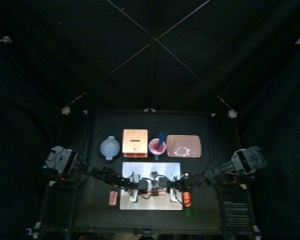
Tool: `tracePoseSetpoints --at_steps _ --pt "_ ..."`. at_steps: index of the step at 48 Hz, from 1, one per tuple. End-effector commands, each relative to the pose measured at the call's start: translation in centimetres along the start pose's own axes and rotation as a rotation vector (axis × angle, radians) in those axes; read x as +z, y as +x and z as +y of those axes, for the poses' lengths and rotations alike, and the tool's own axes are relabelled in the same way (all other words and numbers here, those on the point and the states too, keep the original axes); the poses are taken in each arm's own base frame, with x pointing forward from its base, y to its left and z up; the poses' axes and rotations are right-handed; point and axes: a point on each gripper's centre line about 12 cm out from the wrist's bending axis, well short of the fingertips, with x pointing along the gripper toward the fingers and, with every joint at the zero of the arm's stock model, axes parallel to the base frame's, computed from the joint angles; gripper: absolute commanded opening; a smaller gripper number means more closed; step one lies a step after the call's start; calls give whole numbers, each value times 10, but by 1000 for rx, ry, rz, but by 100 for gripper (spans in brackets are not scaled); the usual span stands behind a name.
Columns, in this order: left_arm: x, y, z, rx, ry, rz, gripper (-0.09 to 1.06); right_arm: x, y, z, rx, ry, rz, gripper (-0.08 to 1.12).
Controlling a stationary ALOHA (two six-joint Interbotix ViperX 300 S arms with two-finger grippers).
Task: Place sushi on board then cut the sushi with the knife then place the pieces on the plate
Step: Cut the sushi into 4 pieces
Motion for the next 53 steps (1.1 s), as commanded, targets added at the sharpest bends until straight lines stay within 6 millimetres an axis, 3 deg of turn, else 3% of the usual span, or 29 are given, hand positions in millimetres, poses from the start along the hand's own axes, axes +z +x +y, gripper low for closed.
tracePoseSetpoints --at_steps 1,17,28,36,44,53 --pt "8 -2 -13 -25 9 -26 48 2 -4 5 21 11 -17 36" --pt "8 -2 -22 -40 11 -26 48 -4 -5 23 63 21 -2 36" --pt "18 -5 -25 -49 17 -49 51 2 -14 22 62 11 -22 36" --pt "31 -16 -27 -57 33 -92 57 6 -33 19 54 -10 -48 36" --pt "47 -34 -28 -65 68 -142 71 8 -59 12 40 -22 -79 36" --pt "58 -55 -30 -75 134 -189 81 -12 -89 3 48 7 -63 36"
